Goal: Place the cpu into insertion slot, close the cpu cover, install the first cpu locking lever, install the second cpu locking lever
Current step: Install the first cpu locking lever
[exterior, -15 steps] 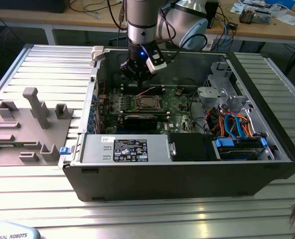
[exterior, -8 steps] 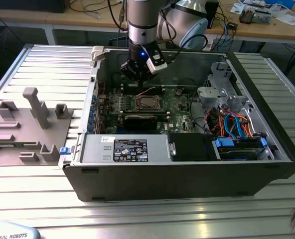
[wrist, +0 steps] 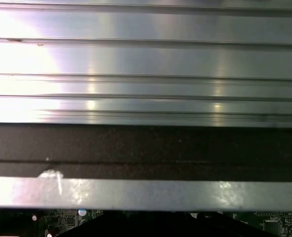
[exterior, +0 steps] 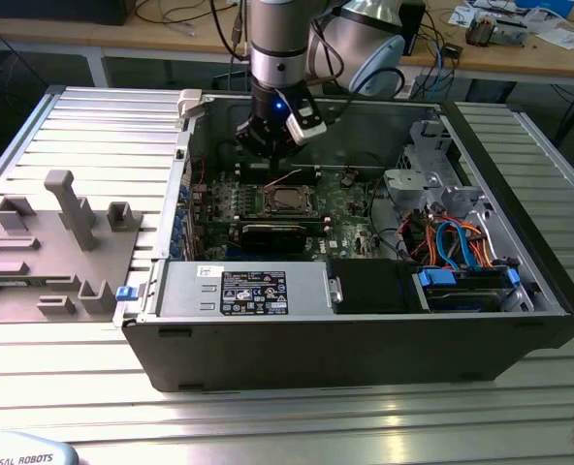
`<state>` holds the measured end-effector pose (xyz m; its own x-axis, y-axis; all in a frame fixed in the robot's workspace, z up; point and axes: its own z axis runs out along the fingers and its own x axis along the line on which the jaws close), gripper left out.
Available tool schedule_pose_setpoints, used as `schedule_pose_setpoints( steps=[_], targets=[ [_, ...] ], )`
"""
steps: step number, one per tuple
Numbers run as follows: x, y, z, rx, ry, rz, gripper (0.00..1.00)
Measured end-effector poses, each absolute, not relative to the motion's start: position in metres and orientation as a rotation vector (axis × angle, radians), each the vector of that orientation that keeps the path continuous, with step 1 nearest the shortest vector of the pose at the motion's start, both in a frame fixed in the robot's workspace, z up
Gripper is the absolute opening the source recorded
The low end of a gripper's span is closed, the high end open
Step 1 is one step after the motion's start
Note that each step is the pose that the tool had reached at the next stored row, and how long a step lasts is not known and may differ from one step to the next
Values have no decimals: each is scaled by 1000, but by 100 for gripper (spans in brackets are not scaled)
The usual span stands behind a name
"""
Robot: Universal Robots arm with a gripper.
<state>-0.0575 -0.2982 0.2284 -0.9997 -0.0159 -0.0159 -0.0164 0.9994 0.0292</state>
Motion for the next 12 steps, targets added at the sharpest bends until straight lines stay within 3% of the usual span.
schedule_pose_setpoints(
  steps=[12],
  targets=[
    [-53,-298,226,-28,3125,46,11]
  ],
)
